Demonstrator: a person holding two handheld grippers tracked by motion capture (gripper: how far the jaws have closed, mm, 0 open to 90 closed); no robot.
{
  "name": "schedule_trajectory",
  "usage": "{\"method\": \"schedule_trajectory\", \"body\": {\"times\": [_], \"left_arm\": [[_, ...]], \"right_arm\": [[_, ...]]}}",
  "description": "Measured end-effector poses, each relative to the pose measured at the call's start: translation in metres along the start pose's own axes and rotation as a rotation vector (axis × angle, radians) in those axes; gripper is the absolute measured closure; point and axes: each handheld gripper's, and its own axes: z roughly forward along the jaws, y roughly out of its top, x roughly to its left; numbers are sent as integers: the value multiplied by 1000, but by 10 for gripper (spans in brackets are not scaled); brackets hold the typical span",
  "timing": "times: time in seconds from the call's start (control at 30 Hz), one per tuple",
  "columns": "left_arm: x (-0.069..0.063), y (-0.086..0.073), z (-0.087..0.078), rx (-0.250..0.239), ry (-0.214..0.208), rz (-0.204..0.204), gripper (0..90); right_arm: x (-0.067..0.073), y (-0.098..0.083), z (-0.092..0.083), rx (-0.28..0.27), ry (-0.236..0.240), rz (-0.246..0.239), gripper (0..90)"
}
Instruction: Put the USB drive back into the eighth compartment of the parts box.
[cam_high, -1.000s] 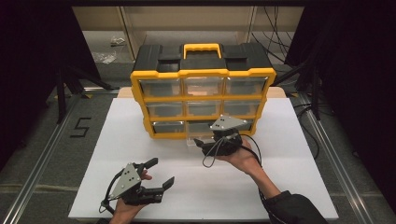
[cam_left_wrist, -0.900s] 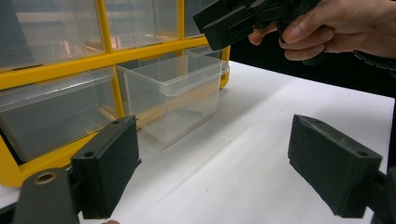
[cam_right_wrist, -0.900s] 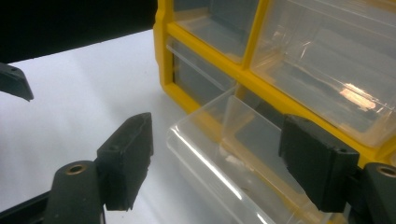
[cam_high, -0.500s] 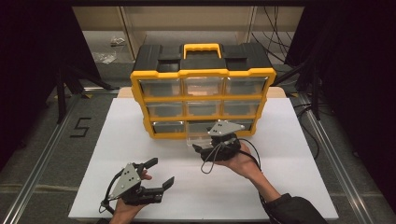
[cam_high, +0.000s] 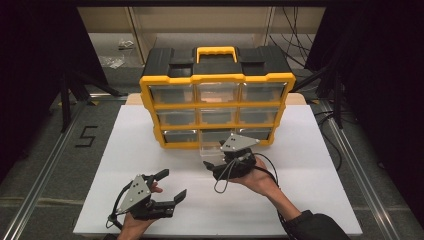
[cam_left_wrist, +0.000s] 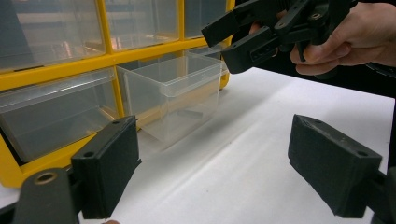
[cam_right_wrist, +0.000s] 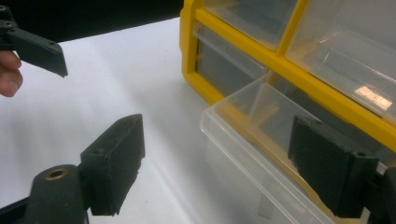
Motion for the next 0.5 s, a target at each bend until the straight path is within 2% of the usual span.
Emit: {"method": "schedule_trajectory", "body": {"times": [0.27,0.5], "left_arm": [[0,0,0,-2,0,-1,161],[0,0,0,-2,2,0,161]], "right_arm": [[3,-5,0,-3,17,13,194],[6,-8,0,0,25,2,196]]}}
